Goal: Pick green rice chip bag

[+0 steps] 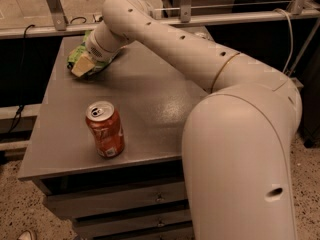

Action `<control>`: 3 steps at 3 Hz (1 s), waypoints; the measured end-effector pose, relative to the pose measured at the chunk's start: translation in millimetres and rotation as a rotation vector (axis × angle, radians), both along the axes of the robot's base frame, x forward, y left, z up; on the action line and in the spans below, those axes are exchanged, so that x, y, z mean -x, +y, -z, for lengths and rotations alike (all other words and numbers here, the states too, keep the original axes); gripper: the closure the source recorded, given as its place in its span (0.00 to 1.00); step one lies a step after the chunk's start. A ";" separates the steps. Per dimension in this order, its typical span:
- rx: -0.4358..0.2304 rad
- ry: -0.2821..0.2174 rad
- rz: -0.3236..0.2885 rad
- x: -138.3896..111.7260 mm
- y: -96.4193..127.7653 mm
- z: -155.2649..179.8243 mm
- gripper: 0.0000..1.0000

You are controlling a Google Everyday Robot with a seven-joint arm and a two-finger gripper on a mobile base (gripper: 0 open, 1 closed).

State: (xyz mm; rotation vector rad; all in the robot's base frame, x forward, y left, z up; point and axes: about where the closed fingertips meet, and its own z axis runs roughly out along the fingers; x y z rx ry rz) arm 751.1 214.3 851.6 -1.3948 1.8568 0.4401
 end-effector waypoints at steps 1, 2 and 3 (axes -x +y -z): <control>0.030 -0.110 -0.003 9.1 -23.2 -29.0 0.88; 0.026 -0.234 -0.022 21.2 -52.0 -65.2 1.00; -0.025 -0.352 -0.054 30.4 -80.9 -99.3 1.00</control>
Offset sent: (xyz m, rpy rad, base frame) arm -0.0364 -0.1004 0.1194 -0.0212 -0.4160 0.0426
